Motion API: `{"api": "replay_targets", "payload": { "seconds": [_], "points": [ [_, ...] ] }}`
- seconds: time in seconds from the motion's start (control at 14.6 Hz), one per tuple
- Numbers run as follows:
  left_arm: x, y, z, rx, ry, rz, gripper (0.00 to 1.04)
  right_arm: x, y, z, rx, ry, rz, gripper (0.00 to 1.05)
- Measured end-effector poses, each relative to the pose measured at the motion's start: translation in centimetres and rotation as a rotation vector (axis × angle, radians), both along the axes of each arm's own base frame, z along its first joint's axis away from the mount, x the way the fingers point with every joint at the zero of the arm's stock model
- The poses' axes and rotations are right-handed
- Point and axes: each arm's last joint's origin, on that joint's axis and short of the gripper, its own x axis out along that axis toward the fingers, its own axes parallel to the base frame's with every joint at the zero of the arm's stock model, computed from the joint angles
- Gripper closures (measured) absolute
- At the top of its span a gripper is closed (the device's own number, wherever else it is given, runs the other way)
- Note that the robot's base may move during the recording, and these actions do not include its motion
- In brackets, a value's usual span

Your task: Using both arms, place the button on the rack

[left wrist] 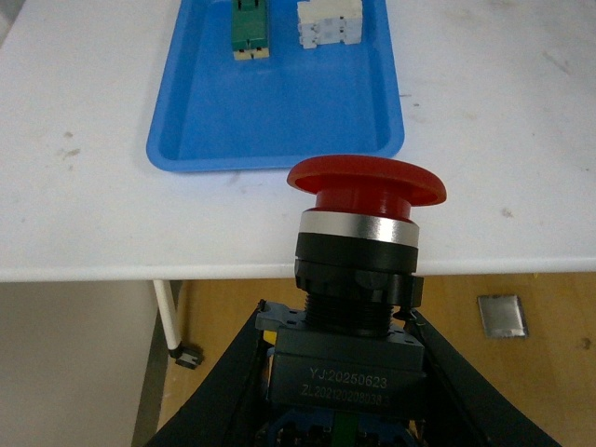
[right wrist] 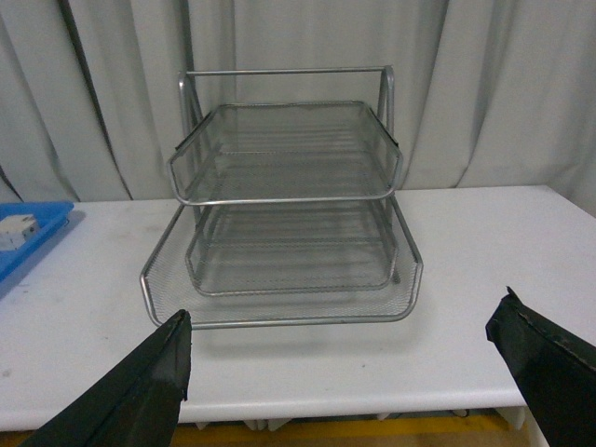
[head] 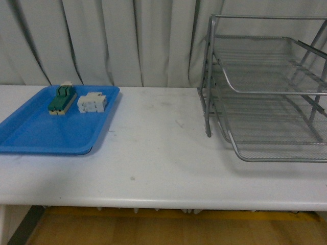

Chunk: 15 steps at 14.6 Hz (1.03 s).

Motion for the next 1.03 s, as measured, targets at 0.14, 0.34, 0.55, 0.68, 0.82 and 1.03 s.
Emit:
{"api": "replay_targets", "payload": {
  "seconds": [0.14,0.34,0.55,0.68,0.82,1.03],
  "points": [
    [0.0,0.0,0.1,-0.002,-0.010,-0.004,0.69,0.0,0.0,0.0,0.000,0.001,0.000,0.06],
    [0.0,-0.1,0.1,-0.002,-0.007,-0.006,0.69,0.0,0.0,0.0,0.000,0.001,-0.001,0.06],
    [0.0,-0.1,0.1,-0.004,-0.008,-0.009,0.69,0.0,0.0,0.0,0.000,0.000,-0.001,0.06],
    [0.3,-0.3,0.0,-0.015,-0.051,-0.086,0.69,0.0,0.0,0.0,0.000,0.003,-0.005,0.06],
    [2.4,-4.6,-0.1,0.039,-0.113,-0.448,0.69,0.0,0.0,0.0,0.000,0.001,-0.003,0.06],
    [7.5,-11.2,-1.5,0.032,-0.058,-0.700,0.69,0.0,0.0,0.0,0.000,0.000,-0.003,0.06]
  ]
}}
